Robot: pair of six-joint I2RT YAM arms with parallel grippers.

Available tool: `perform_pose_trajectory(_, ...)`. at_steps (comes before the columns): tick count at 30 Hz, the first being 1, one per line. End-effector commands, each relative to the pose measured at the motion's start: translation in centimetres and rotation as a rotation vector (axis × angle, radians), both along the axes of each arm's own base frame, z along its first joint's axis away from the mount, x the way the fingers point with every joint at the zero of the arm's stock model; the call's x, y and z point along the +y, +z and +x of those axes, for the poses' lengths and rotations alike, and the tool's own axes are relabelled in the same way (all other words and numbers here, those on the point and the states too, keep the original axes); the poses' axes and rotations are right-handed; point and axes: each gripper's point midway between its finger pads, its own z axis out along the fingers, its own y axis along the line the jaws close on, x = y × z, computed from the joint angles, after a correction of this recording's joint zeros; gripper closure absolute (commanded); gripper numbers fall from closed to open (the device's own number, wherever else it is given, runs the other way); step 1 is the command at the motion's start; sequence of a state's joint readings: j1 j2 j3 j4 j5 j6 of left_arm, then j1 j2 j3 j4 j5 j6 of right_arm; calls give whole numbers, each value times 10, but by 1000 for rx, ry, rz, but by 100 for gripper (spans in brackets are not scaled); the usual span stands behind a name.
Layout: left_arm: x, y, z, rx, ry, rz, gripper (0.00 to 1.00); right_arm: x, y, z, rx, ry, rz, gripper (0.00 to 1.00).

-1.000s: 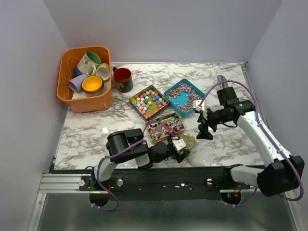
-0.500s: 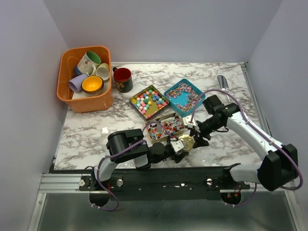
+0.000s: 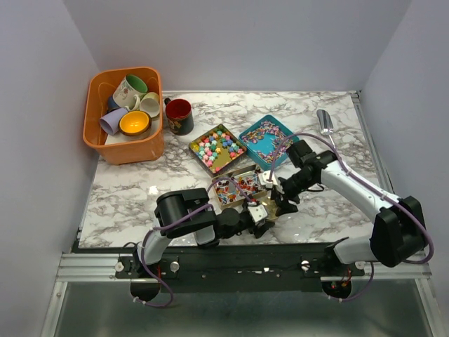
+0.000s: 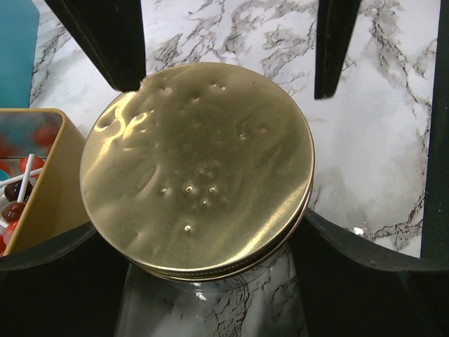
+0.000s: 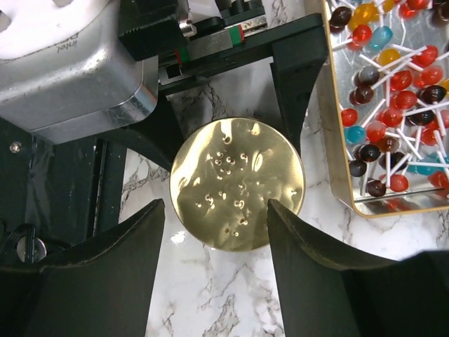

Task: Pack the candies
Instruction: Screw the bottle lid onto the packing bottle.

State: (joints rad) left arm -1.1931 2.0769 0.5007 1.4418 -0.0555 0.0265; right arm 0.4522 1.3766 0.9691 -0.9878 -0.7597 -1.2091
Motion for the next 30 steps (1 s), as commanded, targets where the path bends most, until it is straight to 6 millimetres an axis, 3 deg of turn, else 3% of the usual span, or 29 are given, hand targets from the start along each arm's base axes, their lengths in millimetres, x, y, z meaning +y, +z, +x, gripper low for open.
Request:
perform_pose_trajectory(1, 9, -14, -6, -12, -24, 48, 19, 3, -16, 1, -2, 17, -40, 32)
perform_pose_trajectory(15, 12, -15, -4, -15, -20, 55, 18, -10, -53, 11, -66, 43, -138, 30)
perform_pose_trajectory(21, 12, -19, -4, -3, -17, 61, 19, -17, -66, -1, -73, 86, -154, 31)
perform_pose_trajectory(30, 13, -23, -4, -1, -16, 82, 19, -23, -69, -10, -109, 80, -142, 27)
